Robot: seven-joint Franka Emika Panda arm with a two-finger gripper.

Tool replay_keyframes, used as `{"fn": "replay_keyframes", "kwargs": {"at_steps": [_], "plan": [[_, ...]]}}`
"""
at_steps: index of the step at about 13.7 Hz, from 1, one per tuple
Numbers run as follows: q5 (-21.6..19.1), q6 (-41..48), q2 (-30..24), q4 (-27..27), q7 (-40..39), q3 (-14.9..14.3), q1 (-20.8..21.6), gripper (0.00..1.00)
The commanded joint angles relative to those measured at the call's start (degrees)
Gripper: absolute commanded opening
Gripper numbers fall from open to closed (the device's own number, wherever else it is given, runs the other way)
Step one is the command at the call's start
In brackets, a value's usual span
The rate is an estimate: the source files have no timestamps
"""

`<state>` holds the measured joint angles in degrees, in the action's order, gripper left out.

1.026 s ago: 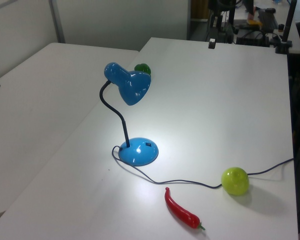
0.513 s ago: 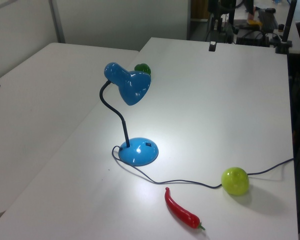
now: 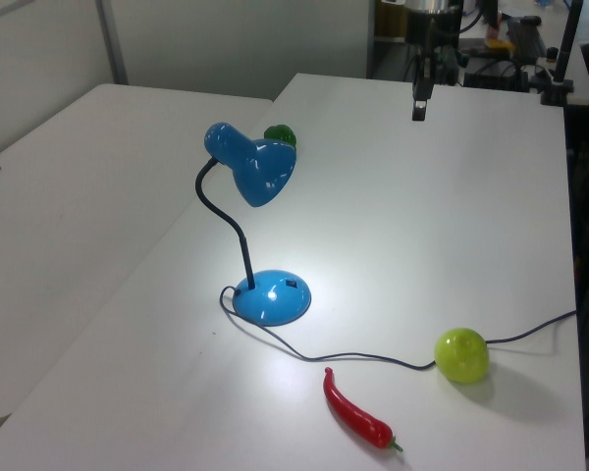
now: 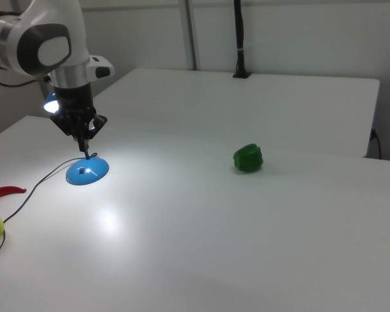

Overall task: Turn off lamp
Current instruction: 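Move the gripper down toward the switch on the blue lamp base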

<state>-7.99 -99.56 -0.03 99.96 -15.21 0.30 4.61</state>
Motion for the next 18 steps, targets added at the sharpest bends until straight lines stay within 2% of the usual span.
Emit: {"fn": "replay_keyframes", "kwargs": {"at_steps": [1, 4, 7, 11, 13, 18], "plan": [[-1.0, -3.8, 1.6, 1.3, -0.4, 2.2, 0.2, 0.00], [-1.0, -10.1, 3.1, 3.7, 1.3, 3.6, 2.3, 0.00], [-0.8, -14.1, 5.6, 3.8, 3.5, 5.1, 3.1, 0.00], [-0.3, -22.3, 7.5, 6.4, 6.8, 6.0, 5.0, 0.00], [-0.3, -26.7, 8.0, 8.2, 8.1, 7.3, 5.0, 0.00], [-0.1, -34.1, 11.1, 9.0, 10.4, 9.2, 5.4, 0.00]]}}
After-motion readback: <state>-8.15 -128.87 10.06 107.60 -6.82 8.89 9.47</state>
